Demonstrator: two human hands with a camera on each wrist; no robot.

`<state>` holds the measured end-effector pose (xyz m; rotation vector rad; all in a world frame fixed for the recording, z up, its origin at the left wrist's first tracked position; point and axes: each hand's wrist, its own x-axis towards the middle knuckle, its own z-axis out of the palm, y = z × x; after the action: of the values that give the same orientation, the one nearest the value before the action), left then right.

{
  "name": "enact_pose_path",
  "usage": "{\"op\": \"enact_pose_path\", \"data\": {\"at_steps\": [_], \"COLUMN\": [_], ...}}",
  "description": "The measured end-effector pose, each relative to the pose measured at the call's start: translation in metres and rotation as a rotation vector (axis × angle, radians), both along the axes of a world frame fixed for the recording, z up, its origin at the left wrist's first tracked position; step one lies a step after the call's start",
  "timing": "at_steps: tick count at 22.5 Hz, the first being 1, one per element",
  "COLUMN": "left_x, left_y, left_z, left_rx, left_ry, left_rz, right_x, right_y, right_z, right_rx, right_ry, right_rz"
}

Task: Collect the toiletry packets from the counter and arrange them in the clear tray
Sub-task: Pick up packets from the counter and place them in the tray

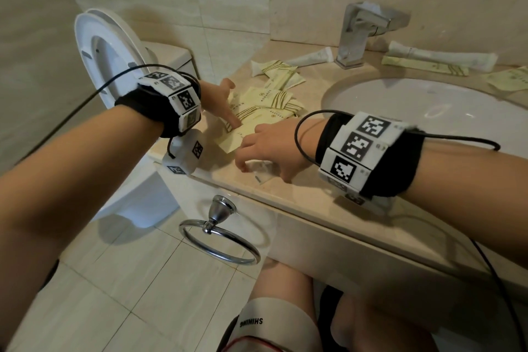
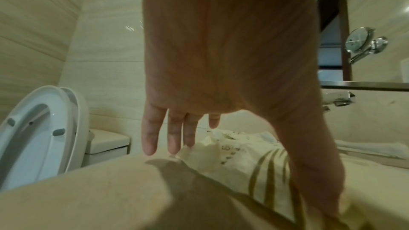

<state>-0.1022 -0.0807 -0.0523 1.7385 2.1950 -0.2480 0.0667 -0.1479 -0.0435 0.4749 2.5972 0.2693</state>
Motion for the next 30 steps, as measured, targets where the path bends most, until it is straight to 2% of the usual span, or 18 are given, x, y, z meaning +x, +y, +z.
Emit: {"op": "enact_pose_path", "data": {"at_steps": [3,5,10,17,22,27,30], "left_x": [-0.002,-0.004,-0.008,-0.009,0.001,0.02,0.034], "left_y": [-0.004,-0.006,-0.013,-0.019,-0.028,-0.036,-0.037], "left_z": [0.003,0.009,0.027,0.047,0.059,0.068,0.071], "left_rx": [0.052,0.074,0.176,0.366,0.451,0.479,0.475], "left_ry": [0.081,0.063,-0.117,-0.453,-0.548,-0.6,-0.639], "left_rz": [0.001,0.023,0.105,0.248,0.325,0.328,0.31], "right_x": [-0.002,-0.004,-0.004,0.009,0.022,0.05,0.064], "right_y": [-0.001,-0.002,-0.009,-0.015,-0.011,-0.01,-0.011], "right_z": [-0.003,-0.005,-0.002,0.01,0.031,0.041,0.04], "right_rx": [0.017,0.015,0.088,0.072,0.005,-0.14,-0.182], "right_ry": [0.008,0.003,-0.001,0.132,0.349,0.68,0.785], "right_rz": [0.002,-0.007,0.008,0.032,-0.067,-0.334,-0.435]}}
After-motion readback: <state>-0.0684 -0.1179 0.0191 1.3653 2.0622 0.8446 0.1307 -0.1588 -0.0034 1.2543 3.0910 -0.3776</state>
